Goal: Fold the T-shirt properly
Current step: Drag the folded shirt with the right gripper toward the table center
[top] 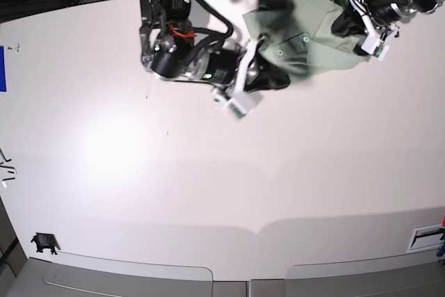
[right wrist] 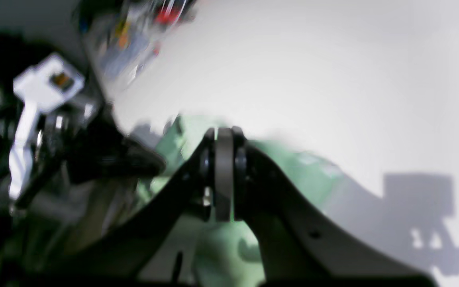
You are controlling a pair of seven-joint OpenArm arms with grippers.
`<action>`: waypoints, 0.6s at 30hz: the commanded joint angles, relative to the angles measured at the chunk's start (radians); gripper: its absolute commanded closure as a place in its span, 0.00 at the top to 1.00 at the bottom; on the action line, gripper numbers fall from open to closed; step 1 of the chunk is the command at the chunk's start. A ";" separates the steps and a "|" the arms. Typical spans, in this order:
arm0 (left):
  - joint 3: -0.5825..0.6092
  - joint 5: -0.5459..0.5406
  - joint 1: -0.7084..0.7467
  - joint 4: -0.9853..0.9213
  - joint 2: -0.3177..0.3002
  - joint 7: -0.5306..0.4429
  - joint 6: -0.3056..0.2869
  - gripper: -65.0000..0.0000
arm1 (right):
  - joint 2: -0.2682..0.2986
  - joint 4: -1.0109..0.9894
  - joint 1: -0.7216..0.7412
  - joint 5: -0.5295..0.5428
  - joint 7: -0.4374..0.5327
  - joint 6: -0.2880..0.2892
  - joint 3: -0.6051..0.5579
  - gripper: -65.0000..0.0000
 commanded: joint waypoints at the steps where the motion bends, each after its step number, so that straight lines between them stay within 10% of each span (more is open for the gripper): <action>1: -0.023 -0.002 0.001 0.017 -0.016 -0.038 0.014 0.00 | -0.006 0.002 0.014 0.028 0.012 0.006 -0.043 0.00; 7: -0.135 0.135 0.003 0.016 -0.016 -0.118 0.127 0.00 | -0.006 -0.042 0.016 0.004 -0.008 0.006 -0.245 0.00; 18: -0.214 0.148 0.006 0.016 -0.016 -0.146 0.132 0.00 | -0.006 -0.217 0.064 -0.238 0.118 0.006 -0.380 0.00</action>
